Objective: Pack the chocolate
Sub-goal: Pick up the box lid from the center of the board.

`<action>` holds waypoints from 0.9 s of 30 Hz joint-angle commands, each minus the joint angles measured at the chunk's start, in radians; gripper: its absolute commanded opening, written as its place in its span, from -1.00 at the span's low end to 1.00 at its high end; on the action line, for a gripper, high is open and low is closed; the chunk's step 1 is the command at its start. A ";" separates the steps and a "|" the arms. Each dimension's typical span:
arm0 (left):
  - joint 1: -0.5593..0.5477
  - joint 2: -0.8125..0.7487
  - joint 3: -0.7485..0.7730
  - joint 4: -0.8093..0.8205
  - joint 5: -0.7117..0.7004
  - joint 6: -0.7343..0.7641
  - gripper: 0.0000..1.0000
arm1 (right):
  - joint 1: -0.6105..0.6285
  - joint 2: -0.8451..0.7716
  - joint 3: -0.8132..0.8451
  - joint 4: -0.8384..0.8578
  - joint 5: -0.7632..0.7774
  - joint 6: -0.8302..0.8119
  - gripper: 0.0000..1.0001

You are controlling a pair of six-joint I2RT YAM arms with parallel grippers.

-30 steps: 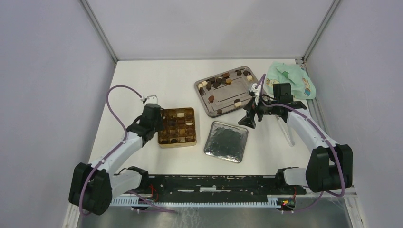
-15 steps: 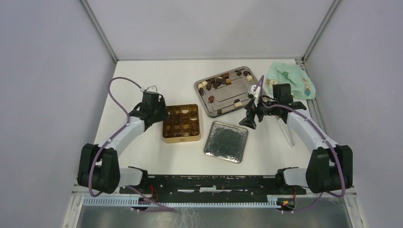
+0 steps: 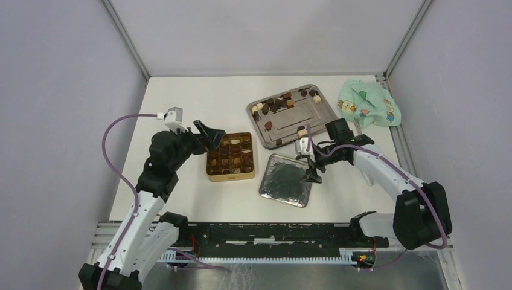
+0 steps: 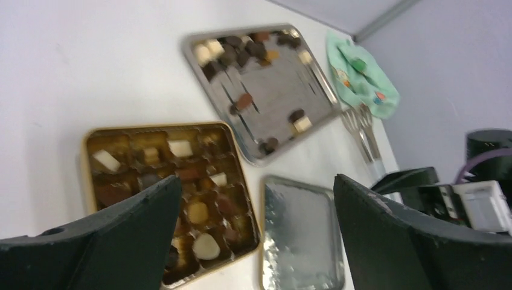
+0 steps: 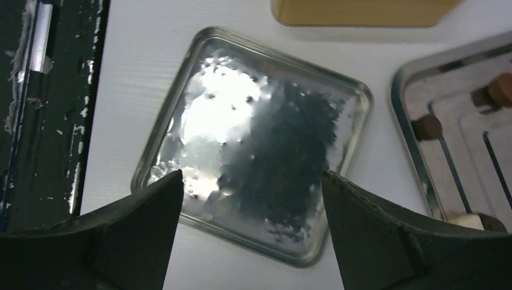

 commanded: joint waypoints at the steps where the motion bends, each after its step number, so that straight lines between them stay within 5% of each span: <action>1: -0.013 -0.059 -0.128 0.153 0.225 -0.159 0.99 | 0.229 -0.021 -0.030 0.009 0.165 0.005 0.69; 7: -0.081 -0.160 -0.256 0.243 0.152 -0.272 0.95 | 0.563 -0.068 -0.184 0.289 0.508 0.347 0.44; 17: -0.166 -0.201 -0.279 0.135 -0.020 -0.329 0.92 | 0.716 0.001 -0.222 0.367 0.601 0.451 0.09; 27: -0.170 -0.299 -0.295 0.051 -0.080 -0.327 0.93 | 0.738 0.024 -0.255 0.383 0.699 0.497 -0.21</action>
